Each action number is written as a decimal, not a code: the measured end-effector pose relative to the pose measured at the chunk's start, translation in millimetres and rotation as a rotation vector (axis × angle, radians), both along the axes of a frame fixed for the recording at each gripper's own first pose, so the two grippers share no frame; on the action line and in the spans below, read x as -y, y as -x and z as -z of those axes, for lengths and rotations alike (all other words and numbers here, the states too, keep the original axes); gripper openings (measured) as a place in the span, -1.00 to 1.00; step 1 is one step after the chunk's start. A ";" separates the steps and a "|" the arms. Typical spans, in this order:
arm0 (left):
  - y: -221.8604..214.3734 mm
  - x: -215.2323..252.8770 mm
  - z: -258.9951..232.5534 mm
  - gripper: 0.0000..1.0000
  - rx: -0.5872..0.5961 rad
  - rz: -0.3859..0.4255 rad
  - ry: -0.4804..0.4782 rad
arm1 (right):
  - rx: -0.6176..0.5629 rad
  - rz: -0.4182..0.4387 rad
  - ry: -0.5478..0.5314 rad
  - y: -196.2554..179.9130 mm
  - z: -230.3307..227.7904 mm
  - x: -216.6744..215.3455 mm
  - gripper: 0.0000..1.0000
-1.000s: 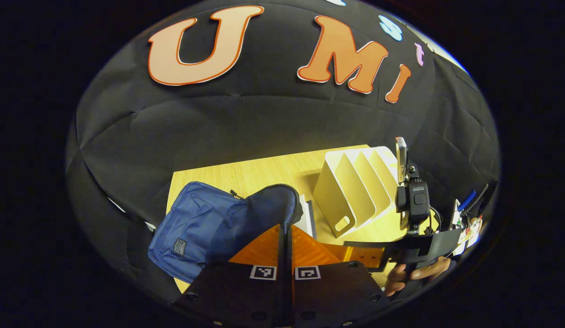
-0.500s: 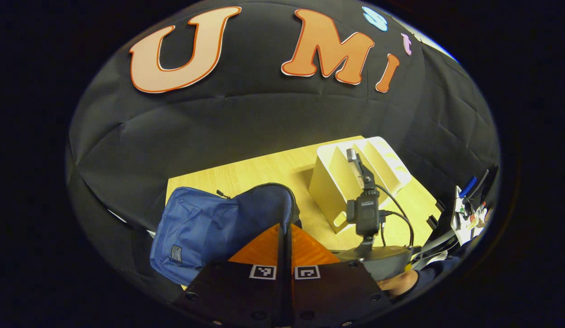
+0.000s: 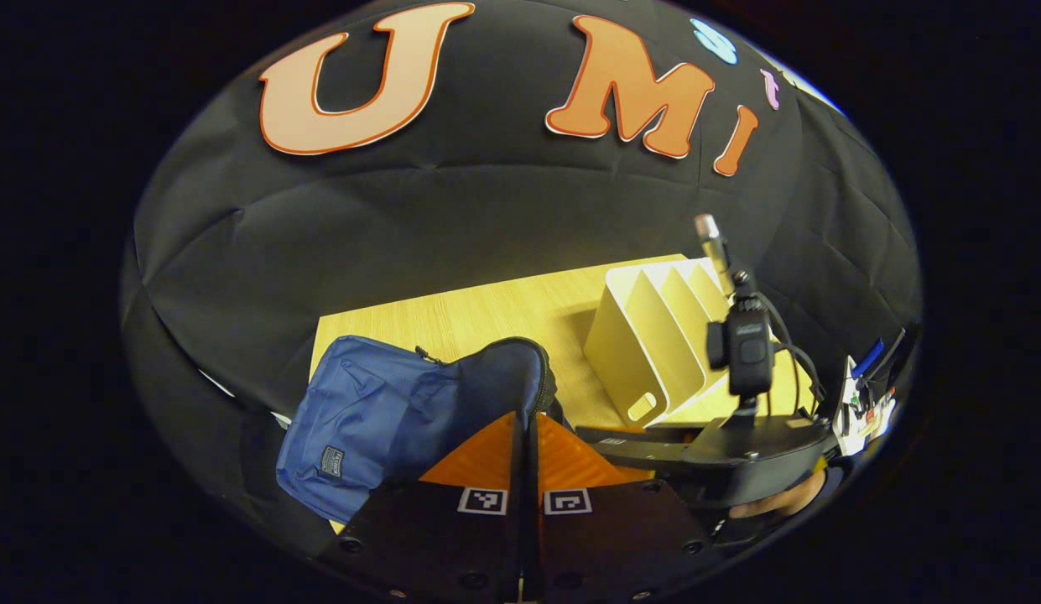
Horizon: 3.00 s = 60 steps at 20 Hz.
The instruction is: Open the schoolbag, grab two books from the bookshelf and put them into the schoolbag.
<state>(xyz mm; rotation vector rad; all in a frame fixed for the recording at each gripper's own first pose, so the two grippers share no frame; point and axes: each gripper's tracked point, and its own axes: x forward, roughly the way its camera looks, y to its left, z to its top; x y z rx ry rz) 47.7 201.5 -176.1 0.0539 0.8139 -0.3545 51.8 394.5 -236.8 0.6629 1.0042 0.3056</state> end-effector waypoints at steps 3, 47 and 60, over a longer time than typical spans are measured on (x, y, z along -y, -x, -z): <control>3.4 8.8 4.9 -0.89 -0.017 -0.016 0.024 | 0.056 0.011 0.050 -8.1 -17.3 35.2 0.76; 54.5 168.8 -208.0 0.87 0.899 -0.358 0.082 | 0.790 0.136 0.541 -0.5 -208.9 325.4 0.92; 61.1 163.3 -204.7 0.89 0.899 -0.348 0.072 | 0.720 0.128 0.539 7.0 -191.2 316.8 0.93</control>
